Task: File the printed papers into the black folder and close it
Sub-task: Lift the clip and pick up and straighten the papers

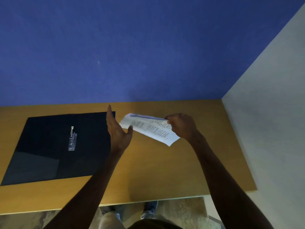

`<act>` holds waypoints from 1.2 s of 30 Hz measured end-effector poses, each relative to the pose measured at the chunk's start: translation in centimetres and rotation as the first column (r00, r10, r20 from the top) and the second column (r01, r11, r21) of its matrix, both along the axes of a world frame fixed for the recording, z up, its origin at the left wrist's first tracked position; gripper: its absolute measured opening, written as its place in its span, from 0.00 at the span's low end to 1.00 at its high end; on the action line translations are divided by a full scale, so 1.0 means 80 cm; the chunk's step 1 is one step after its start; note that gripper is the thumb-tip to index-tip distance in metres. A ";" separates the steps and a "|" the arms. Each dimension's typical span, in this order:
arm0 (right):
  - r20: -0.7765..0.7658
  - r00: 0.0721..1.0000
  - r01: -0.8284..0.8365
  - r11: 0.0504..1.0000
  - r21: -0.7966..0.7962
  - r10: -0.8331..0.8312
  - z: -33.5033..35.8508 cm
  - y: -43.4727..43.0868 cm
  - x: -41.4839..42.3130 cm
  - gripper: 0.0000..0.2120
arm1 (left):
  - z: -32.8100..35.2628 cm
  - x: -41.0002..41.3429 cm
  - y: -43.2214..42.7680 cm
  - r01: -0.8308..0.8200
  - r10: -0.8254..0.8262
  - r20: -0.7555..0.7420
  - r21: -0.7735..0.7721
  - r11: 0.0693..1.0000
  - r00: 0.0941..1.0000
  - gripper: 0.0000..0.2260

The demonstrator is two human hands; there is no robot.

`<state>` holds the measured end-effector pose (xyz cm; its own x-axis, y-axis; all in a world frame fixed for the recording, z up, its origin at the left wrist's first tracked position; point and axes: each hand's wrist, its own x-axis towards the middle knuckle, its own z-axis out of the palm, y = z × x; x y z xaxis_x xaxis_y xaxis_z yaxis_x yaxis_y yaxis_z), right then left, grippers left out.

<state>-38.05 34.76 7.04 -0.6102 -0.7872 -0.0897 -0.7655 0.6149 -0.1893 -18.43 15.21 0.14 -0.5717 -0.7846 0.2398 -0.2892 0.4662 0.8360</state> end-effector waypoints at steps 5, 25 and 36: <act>-0.149 0.984 -0.080 0.990 0.117 0.097 0.006 -0.014 0.013 0.16 | 0.013 0.008 -0.001 0.250 -0.229 -0.106 0.302 0.920 0.968 0.52; 0.886 0.457 0.656 0.704 -0.272 -0.083 -0.085 0.057 0.040 0.18 | -0.035 0.026 0.003 0.037 -0.038 -0.011 0.557 0.830 0.999 0.09; 0.865 0.462 0.728 0.640 -0.246 -0.193 -0.121 0.050 0.036 0.20 | -0.056 0.016 0.005 0.033 -0.106 0.094 0.570 0.821 0.990 0.13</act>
<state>-35.18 38.74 -2.62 -0.8096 -0.4527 -0.3735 0.1896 0.4005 -0.8965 -17.17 15.59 -4.34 -0.6253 -0.7181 -0.3054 -0.3860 -0.0555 0.9208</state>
